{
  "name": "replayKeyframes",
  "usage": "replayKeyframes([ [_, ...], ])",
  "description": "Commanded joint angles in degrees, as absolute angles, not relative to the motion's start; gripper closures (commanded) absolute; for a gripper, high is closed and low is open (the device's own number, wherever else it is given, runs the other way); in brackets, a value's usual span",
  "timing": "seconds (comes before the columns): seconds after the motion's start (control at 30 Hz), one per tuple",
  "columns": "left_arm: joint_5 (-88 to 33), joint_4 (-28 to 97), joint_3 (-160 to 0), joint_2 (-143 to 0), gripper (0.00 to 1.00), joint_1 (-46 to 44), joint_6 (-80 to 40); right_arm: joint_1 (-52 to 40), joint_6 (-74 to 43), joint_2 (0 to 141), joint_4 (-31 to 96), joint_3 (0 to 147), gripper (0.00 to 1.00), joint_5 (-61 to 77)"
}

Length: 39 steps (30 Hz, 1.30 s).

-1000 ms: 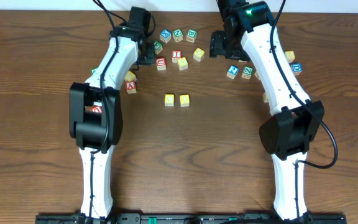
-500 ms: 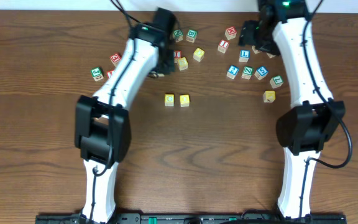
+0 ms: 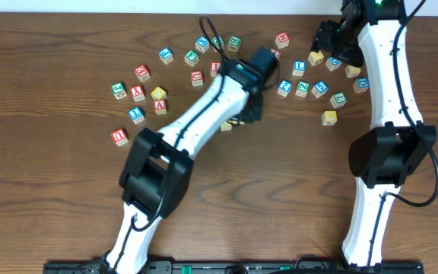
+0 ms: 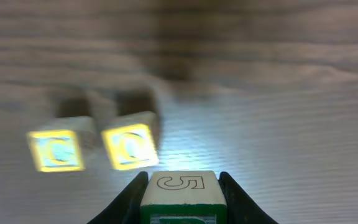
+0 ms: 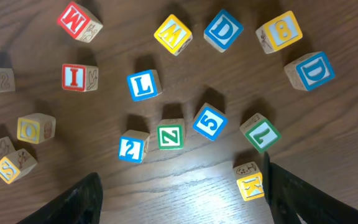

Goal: Spell out CORL
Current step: 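Grasp a green-lettered block with the left gripper and carry it toward the row, then lower the green R block right of the O block with the left gripper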

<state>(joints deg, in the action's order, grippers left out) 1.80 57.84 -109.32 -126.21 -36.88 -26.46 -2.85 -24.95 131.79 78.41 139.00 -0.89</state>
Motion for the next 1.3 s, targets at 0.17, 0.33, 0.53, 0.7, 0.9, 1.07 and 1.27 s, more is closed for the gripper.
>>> replayKeyframes([
  [0.17,4.27,48.84,-102.61,-125.27,0.69,-39.16,-33.34,-3.09,-23.46,131.46,79.53,140.20,0.21,-0.47],
  [0.33,7.09,43.27,-98.91,-125.27,0.69,-39.16,-33.56,-3.09,-23.18,131.46,80.16,140.20,0.21,-0.47],
  [0.53,7.62,38.61,-94.87,-125.27,0.69,-39.13,-33.56,-3.07,-23.05,131.46,80.77,140.18,0.21,-0.49],
  [0.7,9.23,36.21,-92.99,-125.27,0.69,-39.13,-34.59,-3.09,-23.05,131.46,81.10,140.18,0.21,-0.47],
  [0.9,9.96,35.38,-92.84,-125.82,0.69,-39.13,-35.70,-3.09,-23.03,131.46,81.82,140.18,0.21,-0.49],
  [1.07,9.93,35.44,-92.84,-126.67,0.69,-39.13,-36.34,-3.09,-23.03,131.46,82.11,140.18,0.21,-0.47],
  [1.27,9.89,35.22,-92.86,-127.20,0.63,-39.18,-36.36,-3.09,-23.03,131.46,82.19,140.20,0.21,-0.47],
])
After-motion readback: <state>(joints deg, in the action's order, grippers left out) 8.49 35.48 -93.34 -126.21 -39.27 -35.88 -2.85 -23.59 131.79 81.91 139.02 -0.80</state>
